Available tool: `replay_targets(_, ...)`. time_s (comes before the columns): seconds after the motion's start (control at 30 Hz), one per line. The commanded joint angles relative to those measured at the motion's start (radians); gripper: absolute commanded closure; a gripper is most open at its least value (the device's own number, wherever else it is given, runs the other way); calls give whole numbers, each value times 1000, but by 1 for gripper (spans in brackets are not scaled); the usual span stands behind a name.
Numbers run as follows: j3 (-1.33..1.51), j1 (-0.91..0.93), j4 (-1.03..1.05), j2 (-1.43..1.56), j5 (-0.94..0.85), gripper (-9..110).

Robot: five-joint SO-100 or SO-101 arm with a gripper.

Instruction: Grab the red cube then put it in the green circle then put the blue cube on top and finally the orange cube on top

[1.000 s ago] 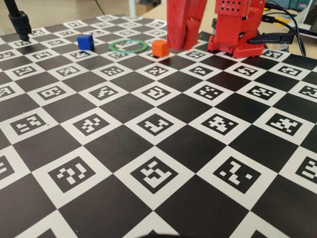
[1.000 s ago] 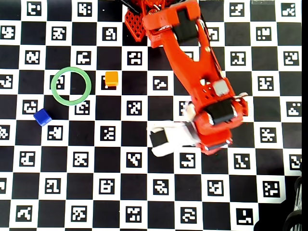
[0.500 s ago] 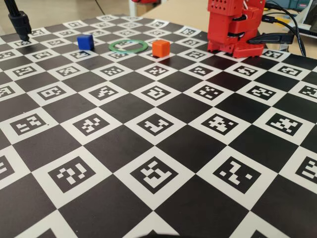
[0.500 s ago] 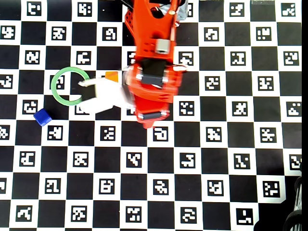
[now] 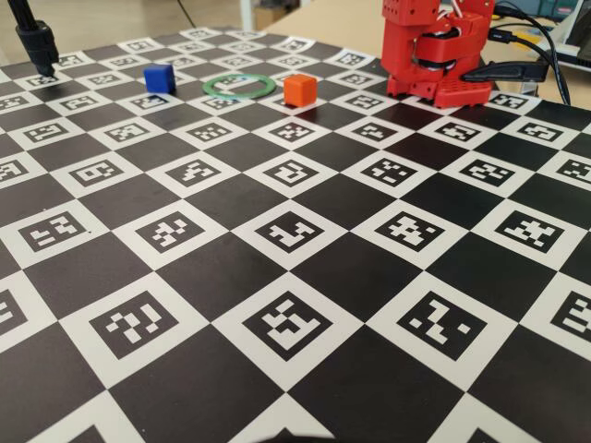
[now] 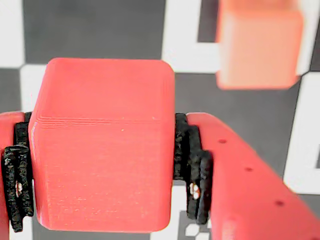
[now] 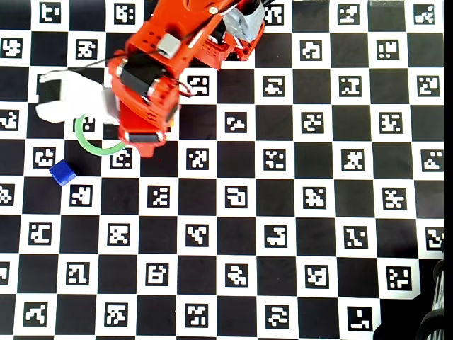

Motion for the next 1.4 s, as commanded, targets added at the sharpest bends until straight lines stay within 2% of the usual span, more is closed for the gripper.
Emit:
replay_targets(0.0,-5,92,23,92,-84,100)
replay_targets(0.4,135,230,-75,115,-201,100)
replay_targets(0.83,305,268,-310,132,-233,100)
replay_targets(1.37,483,262,-500,196,-224,100)
